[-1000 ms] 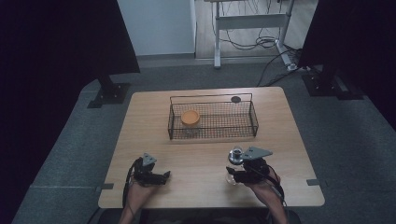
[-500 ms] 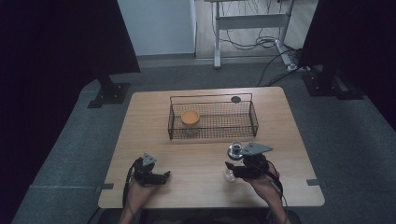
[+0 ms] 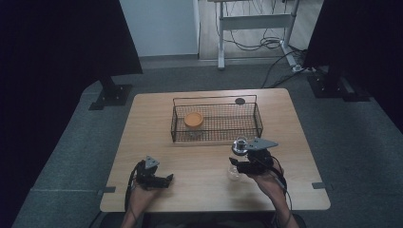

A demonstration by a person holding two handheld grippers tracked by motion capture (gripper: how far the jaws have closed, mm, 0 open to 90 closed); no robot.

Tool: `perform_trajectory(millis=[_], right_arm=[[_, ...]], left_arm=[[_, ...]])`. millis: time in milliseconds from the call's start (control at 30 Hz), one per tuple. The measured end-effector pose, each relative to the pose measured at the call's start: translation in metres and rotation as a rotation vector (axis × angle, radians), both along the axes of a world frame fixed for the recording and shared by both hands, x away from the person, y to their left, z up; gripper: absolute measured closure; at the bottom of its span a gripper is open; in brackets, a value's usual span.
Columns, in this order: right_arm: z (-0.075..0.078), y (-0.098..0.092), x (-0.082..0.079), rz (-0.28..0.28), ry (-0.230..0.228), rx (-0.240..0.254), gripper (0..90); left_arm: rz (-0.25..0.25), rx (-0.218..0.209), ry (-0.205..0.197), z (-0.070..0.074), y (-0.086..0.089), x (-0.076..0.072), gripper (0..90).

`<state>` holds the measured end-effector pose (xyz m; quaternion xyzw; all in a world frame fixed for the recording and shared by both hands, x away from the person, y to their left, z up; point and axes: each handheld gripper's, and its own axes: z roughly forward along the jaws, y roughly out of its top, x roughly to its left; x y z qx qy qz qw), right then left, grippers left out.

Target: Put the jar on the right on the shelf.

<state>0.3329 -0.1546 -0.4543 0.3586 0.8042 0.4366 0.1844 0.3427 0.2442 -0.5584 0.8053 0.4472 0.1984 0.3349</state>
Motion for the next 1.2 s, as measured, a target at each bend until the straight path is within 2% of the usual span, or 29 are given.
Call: perform_trajectory(millis=[500,1200], right_arm=[[0.009,0.001,0.015,-0.017,-0.007,-0.023,31.0],[0.026,0.005,0.04,-0.036,-0.022,-0.014,31.0]], left_arm=[[-0.001,0.001,-0.001,0.0,0.0,0.0,0.8],[0.0,0.0,-0.001,0.0,0.0,0.0,0.8]])
